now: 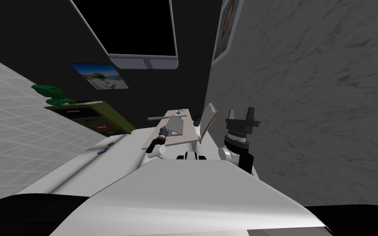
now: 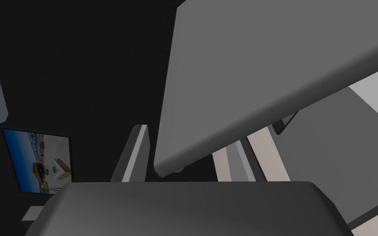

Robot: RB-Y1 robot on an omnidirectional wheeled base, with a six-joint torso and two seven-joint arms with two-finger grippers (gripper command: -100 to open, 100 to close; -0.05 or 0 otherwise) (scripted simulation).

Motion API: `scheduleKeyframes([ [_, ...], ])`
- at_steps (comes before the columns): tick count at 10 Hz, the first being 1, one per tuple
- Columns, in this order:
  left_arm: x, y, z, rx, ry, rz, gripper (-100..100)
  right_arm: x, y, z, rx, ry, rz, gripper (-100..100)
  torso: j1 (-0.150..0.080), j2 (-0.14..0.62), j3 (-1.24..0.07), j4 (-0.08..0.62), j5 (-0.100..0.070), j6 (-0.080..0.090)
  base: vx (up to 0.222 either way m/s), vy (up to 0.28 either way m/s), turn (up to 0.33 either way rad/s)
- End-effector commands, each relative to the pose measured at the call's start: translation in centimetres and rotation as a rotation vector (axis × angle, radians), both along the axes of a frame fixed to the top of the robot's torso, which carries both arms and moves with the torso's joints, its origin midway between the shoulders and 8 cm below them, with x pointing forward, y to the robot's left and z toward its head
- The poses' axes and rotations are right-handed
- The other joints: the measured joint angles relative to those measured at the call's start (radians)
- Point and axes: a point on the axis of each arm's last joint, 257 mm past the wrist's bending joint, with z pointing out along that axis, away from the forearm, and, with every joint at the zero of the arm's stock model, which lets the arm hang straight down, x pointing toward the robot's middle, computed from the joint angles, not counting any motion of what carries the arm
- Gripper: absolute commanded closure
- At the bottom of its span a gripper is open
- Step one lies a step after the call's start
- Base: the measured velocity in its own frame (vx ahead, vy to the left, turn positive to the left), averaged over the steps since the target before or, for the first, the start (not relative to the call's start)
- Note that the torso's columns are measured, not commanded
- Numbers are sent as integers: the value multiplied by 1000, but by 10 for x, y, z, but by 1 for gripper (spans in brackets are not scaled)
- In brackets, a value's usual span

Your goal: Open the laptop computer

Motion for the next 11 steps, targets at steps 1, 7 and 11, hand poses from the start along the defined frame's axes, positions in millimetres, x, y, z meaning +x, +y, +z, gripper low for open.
scheduleKeyframes([
  [1, 4, -9, -17, -106, -19, -6, 100, 0, 0, 0, 0, 0, 0, 0, 3, 0, 0, 0, 1, 0, -22, 73, -11],
  [7, -15, 0, 19, -79, -11, -4, -100, 0, 0, 0, 0, 0, 0, 0, 2, 1, 1, 1, 0, -1, 31, -9, 2],
  [11, -29, 2, 40, -76, -8, -6, -100, 0, 0, 0, 0, 0, 0, 0, 3, 1, 1, 1, 0, -1, 34, -8, 4],
])
